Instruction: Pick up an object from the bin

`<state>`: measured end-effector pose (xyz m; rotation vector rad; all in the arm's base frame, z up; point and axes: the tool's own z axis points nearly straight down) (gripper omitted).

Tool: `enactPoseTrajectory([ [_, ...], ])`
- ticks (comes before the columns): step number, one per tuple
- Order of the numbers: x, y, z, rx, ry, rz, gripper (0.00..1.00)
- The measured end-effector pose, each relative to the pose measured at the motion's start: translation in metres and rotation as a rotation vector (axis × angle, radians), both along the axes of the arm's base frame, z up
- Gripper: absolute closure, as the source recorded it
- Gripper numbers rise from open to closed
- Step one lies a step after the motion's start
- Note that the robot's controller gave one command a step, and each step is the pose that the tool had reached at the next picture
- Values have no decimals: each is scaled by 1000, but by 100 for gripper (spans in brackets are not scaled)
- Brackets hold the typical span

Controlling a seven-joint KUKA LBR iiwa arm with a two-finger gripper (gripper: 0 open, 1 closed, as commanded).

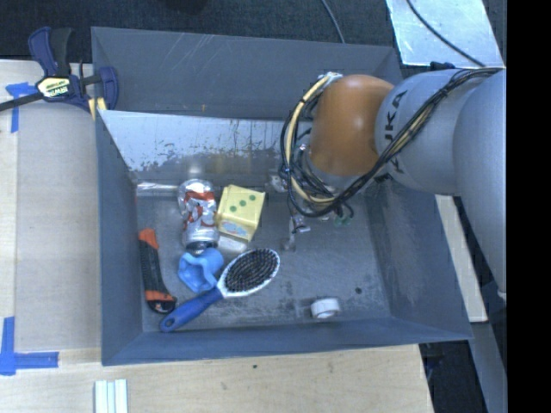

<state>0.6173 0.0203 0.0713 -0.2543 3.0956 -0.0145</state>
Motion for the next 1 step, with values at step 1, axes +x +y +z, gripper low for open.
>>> enactPoseTrajectory([
  [1,-5,19,1,-5,-1,16,0],
])
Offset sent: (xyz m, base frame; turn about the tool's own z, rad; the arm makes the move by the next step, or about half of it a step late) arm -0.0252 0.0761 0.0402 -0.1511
